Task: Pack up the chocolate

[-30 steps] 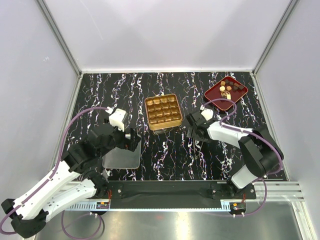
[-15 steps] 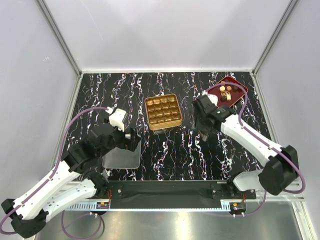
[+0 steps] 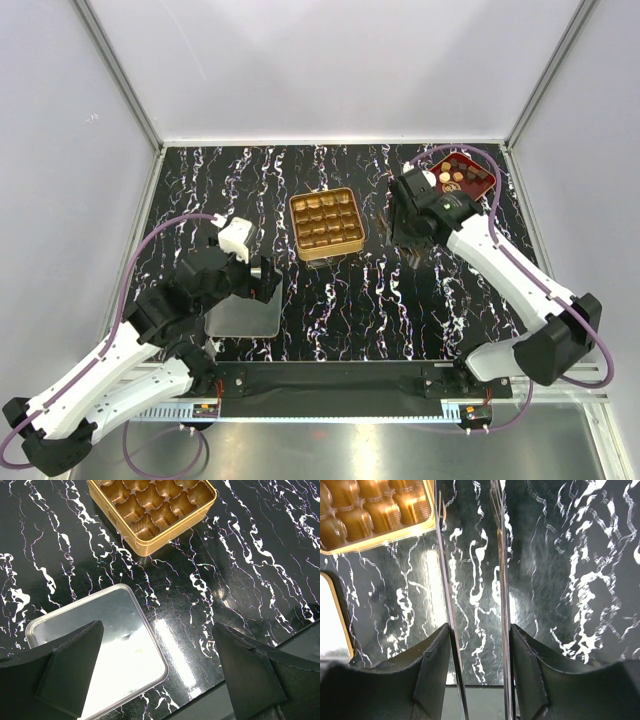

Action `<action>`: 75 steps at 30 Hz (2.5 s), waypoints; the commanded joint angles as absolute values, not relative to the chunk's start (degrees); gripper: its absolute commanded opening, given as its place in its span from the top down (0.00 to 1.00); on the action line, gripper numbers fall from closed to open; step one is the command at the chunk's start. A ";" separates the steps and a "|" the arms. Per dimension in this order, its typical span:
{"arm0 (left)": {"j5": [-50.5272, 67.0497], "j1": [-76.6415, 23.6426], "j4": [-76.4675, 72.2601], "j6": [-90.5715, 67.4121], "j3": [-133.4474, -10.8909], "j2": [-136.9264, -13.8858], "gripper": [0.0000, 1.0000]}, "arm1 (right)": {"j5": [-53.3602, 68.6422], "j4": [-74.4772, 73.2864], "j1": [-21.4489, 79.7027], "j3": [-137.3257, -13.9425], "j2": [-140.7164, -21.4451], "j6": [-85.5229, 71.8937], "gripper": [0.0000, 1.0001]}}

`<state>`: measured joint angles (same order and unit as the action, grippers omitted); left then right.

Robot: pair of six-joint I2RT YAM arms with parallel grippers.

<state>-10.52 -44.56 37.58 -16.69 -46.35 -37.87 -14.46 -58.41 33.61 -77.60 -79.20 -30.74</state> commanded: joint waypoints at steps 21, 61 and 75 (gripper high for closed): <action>0.51 -44.65 30.15 -16.79 -47.46 -37.97 0.01 | -14.50 -54.49 4.93 -94.38 -98.78 -16.79 0.51; 10.02 -42.72 26.98 -15.64 -47.29 -41.75 0.01 | -10.64 -47.20 -2.81 -101.08 -113.29 -10.11 0.50; 9.58 -42.27 27.07 -15.73 -47.20 -41.49 0.01 | -9.58 -47.81 -2.90 -100.46 -114.43 -9.84 0.59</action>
